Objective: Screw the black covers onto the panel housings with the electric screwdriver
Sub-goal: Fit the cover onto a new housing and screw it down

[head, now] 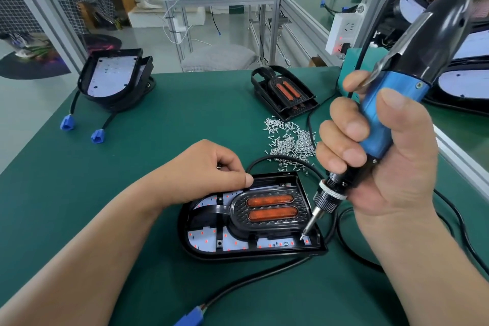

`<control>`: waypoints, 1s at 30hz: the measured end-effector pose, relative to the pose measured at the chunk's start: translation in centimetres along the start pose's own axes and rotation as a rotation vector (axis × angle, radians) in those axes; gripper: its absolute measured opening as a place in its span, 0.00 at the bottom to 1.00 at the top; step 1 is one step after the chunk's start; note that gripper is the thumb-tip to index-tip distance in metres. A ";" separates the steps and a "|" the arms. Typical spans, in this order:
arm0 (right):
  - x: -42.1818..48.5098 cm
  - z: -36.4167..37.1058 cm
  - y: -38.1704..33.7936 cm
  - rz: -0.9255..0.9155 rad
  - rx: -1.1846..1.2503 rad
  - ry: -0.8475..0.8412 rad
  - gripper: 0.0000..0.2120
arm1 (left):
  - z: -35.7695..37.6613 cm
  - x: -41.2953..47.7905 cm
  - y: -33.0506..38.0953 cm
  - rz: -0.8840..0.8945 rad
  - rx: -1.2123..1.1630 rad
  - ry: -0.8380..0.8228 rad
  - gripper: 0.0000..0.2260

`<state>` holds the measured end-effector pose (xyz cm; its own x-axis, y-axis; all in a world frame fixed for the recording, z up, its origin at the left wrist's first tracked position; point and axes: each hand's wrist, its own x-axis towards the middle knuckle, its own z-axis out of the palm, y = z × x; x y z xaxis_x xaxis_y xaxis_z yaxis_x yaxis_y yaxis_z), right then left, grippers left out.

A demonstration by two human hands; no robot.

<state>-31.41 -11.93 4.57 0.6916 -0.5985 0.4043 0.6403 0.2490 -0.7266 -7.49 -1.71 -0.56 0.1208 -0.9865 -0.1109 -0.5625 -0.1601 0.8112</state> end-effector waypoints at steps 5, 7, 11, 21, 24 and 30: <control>0.0 0.0 0.2 0.014 0.001 -0.018 0.19 | 0.2 0.0 0.2 -0.007 0.002 0.006 0.14; -0.1 0.0 0.3 0.019 -0.004 -0.027 0.19 | 0.2 0.0 0.2 -0.006 0.001 0.011 0.14; -0.2 0.0 0.4 0.038 0.000 -0.056 0.20 | 0.5 -0.1 0.3 -0.007 -0.006 0.028 0.13; -0.3 0.2 0.5 0.091 0.071 -0.185 0.18 | 1.4 -0.3 0.4 -0.014 -0.022 0.102 0.12; -0.2 0.2 0.6 0.102 0.056 -0.194 0.17 | 1.4 -0.3 0.5 -0.003 -0.029 0.104 0.13; 0.0 0.1 1.0 0.147 0.100 -0.234 0.17 | 1.4 -0.3 0.5 0.002 -0.044 0.104 0.12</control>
<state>-30.76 -11.61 3.85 0.8303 -0.3612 0.4244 0.5493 0.4010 -0.7331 -8.94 -1.53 -0.88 0.2053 -0.9774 -0.0512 -0.5268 -0.1544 0.8358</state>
